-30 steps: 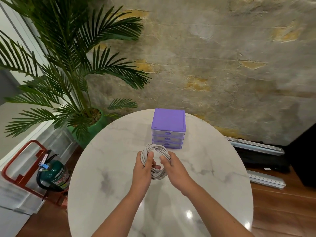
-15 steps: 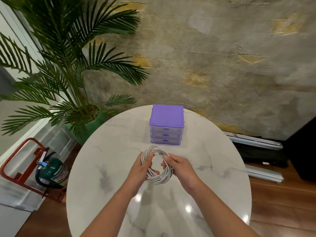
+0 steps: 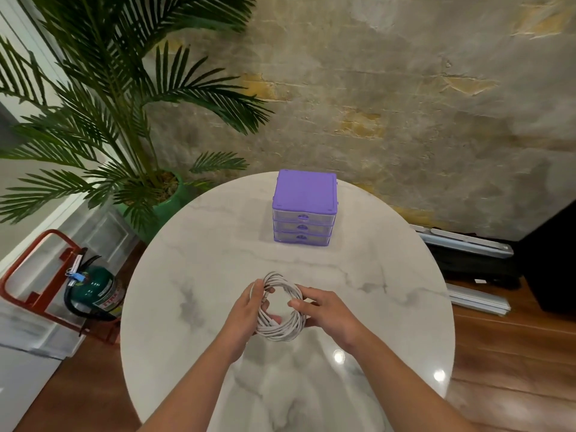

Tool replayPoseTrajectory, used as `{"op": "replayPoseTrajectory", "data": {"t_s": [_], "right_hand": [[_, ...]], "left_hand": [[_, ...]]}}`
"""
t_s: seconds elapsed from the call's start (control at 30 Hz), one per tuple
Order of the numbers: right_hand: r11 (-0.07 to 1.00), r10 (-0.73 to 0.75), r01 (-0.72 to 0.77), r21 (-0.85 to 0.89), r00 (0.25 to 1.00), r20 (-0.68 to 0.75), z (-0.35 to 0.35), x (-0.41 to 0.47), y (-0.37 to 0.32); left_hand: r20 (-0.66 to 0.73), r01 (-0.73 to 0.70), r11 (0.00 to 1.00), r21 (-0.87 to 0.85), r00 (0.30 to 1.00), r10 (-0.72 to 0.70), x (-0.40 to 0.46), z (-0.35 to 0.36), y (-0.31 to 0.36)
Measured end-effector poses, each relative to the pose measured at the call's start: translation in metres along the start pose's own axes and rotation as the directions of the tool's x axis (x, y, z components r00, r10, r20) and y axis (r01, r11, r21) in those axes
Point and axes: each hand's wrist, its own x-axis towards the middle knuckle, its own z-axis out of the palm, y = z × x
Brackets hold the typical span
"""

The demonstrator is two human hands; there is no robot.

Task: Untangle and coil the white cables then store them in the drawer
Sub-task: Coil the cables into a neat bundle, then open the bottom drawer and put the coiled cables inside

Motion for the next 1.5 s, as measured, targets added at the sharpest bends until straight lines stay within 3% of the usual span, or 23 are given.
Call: {"op": "replayPoseTrajectory", "data": {"t_s": [0.3, 0.5, 0.7, 0.8, 0.9, 1.17, 1.27, 1.4, 1.5], "right_hand": [[0.985, 0.165, -0.170, -0.009, 0.965, -0.206, 0.001, 0.001, 0.047], [0.975, 0.182, -0.207, -0.084, 0.953, -0.243, -0.002, 0.003, 0.072], [0.961, 0.160, -0.215, -0.173, 0.946, -0.283, -0.002, 0.005, 0.085], [0.971, 0.164, -0.217, -0.095, 0.905, -0.392, 0.000, 0.005, 0.084], [0.965, 0.212, -0.257, -0.046, 0.874, -0.437, -0.001, 0.005, 0.087], [0.952, 0.158, -0.257, -0.164, 0.875, -0.457, -0.005, 0.008, 0.094], [0.956, 0.192, -0.271, -0.116, 0.871, -0.453, -0.005, 0.010, 0.098], [0.962, 0.229, -0.272, -0.032, 0.863, -0.450, -0.007, 0.010, 0.093], [0.959, 0.240, -0.283, -0.033, 0.866, -0.438, -0.008, 0.011, 0.088]], "left_hand": [[0.055, 0.206, 0.978, -0.008, 0.977, -0.205, 0.004, 0.004, -0.050], [0.068, 0.032, 0.964, 0.264, 0.996, -0.052, 0.008, -0.002, -0.074], [0.033, -0.048, 0.811, 0.584, 0.999, 0.035, 0.025, -0.006, -0.097], [0.022, -0.105, 0.713, 0.694, 0.992, 0.125, 0.025, -0.001, -0.092], [-0.050, -0.064, 0.733, 0.677, 0.990, 0.133, 0.023, 0.001, -0.092], [-0.141, -0.105, 0.823, 0.558, 0.966, 0.219, 0.015, 0.001, -0.101], [-0.180, -0.110, 0.810, 0.576, 0.950, 0.257, 0.011, 0.006, -0.098], [-0.244, -0.091, 0.882, 0.463, 0.943, 0.225, 0.011, -0.002, -0.107], [-0.221, -0.104, 0.849, 0.519, 0.943, 0.251, 0.013, -0.008, -0.109]]}}
